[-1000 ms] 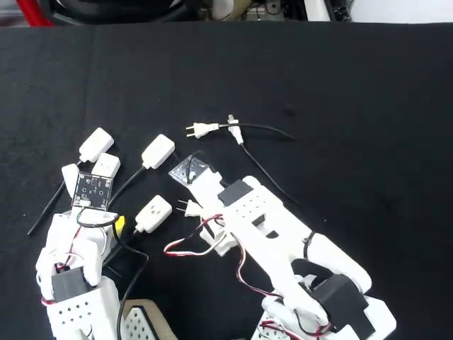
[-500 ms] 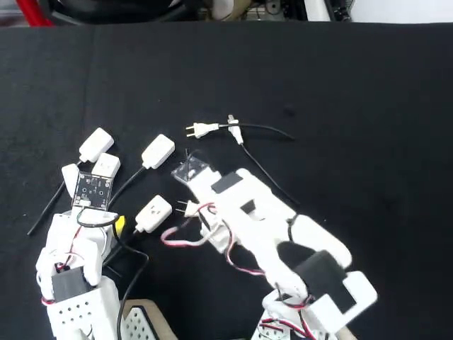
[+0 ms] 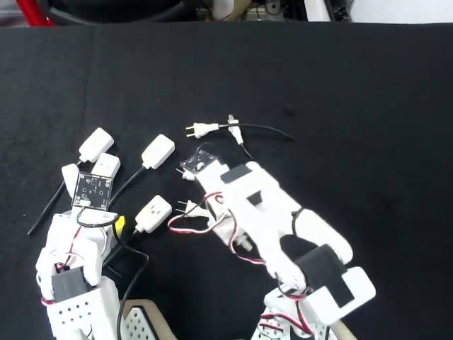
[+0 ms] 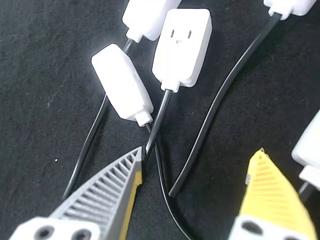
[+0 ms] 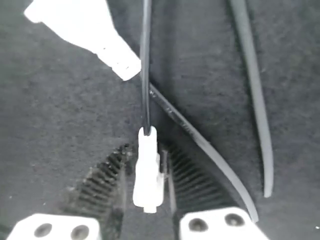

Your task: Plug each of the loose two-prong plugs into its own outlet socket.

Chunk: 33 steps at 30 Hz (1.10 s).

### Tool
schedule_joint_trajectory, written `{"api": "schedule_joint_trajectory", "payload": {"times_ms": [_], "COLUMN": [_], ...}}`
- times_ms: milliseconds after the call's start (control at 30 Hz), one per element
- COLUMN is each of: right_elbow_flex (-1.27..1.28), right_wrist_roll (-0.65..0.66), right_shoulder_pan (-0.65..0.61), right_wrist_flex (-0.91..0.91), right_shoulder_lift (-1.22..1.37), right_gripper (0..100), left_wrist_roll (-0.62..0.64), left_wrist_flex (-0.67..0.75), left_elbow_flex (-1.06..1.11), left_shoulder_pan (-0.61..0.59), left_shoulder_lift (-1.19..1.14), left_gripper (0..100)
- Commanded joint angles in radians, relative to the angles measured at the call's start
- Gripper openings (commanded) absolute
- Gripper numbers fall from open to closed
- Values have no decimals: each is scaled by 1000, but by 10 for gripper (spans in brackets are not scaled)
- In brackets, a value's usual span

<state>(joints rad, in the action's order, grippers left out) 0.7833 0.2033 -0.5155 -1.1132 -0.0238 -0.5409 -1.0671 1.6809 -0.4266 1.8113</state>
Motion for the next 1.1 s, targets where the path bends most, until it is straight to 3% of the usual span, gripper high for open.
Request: {"api": "schedule_joint_trajectory", "payload": {"times_ms": [0,267,567,667,767,933,1067], "right_elbow_flex": [-50,-166,-170,-120,5,203,274], "right_wrist_roll": [-11,-26,-48,-124,-135,-141,-207], "right_shoulder_pan": [35,60,-44,-86,-117,-209,-310], "right_wrist_flex": [-40,-209,-310,-167,91,509,721], "right_shoulder_lift": [8,-77,-641,-782,-854,-849,-828], "right_gripper": [12,12,12,11,11,11,11], "left_wrist_roll": [-9,-8,-3,-2,3,97,209], "left_wrist_flex": [5,11,12,12,12,28,140], "left_elbow_flex": [19,19,19,16,-1,-97,-125], "left_shoulder_pan": [10,15,47,84,136,220,289], "left_shoulder_lift": [5,5,8,9,9,9,9], "left_gripper": [324,324,324,324,324,324,324]}}
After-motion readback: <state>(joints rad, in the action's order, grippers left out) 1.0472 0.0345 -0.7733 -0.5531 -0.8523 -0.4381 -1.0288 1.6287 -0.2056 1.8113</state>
